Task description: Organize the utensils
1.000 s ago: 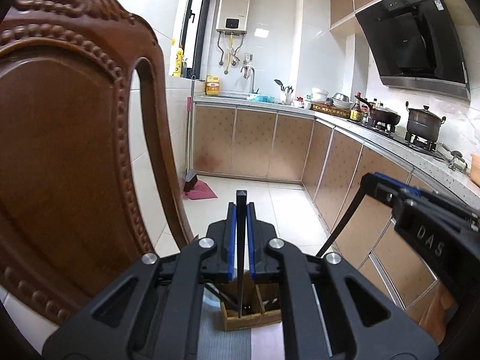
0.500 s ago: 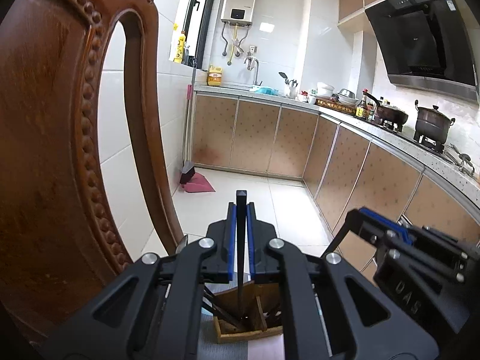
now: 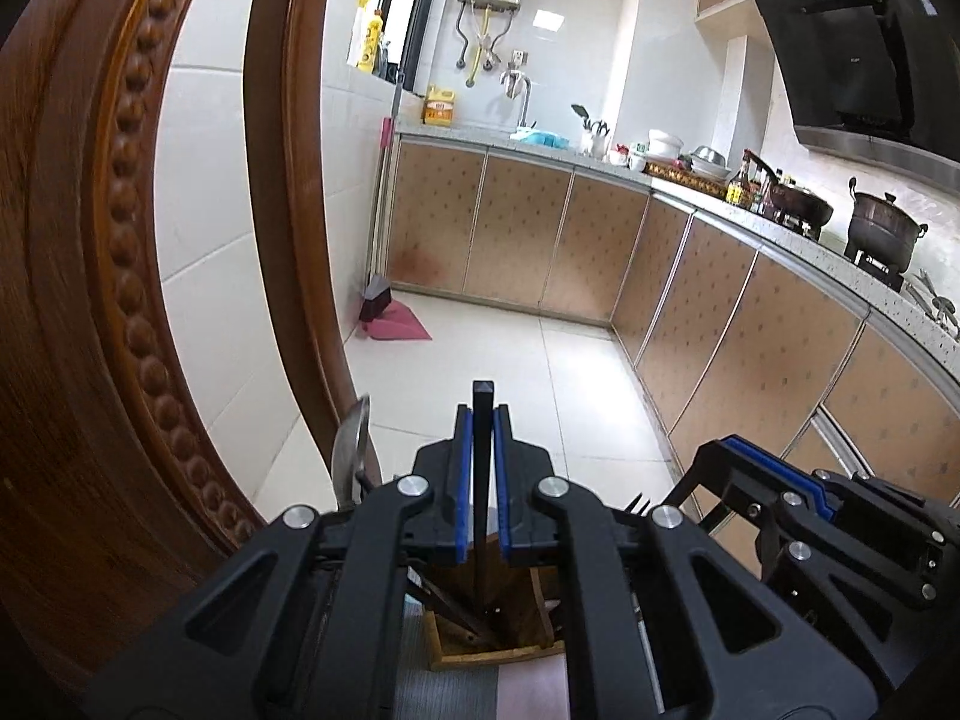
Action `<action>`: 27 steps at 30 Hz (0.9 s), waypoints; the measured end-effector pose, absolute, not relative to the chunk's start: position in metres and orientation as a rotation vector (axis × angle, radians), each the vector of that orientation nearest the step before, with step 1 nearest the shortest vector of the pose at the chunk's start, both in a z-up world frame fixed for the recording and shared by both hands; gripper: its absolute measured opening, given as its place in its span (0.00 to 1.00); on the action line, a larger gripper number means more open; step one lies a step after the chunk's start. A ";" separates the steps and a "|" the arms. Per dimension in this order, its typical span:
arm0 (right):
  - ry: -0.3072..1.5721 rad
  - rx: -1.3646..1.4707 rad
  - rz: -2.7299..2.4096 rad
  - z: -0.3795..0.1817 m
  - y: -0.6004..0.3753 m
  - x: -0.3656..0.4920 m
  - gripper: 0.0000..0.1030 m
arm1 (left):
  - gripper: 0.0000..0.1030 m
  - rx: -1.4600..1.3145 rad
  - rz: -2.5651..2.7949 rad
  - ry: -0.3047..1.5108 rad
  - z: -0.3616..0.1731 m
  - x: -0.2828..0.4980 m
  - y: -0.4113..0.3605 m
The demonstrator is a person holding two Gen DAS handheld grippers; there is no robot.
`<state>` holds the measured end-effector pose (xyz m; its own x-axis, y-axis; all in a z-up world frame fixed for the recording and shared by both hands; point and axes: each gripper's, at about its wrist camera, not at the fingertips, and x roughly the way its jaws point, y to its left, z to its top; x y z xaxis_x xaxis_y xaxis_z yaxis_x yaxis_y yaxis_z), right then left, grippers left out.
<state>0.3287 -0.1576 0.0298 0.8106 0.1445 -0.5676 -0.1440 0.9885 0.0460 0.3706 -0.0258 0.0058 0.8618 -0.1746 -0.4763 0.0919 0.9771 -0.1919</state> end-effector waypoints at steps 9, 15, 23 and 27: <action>0.614 -0.023 0.138 0.032 -0.161 0.317 0.19 | 0.33 -0.151 -0.117 0.508 0.010 0.343 -0.022; 0.561 -0.001 0.146 0.054 -0.180 0.272 0.41 | 0.49 -0.145 -0.121 0.478 0.029 0.299 -0.018; 0.457 -0.027 0.057 0.060 -0.222 0.170 0.70 | 0.78 -0.066 -0.111 0.449 0.023 0.197 -0.031; 0.486 -0.077 -0.005 0.033 -0.230 0.125 0.77 | 0.88 -0.014 -0.103 0.432 0.006 0.140 -0.043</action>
<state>0.1250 -0.2303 0.0334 0.8844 -0.0231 -0.4662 -0.0136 0.9971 -0.0751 0.1399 -0.0425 0.0063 0.9030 -0.1031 -0.4172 0.0972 0.9946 -0.0355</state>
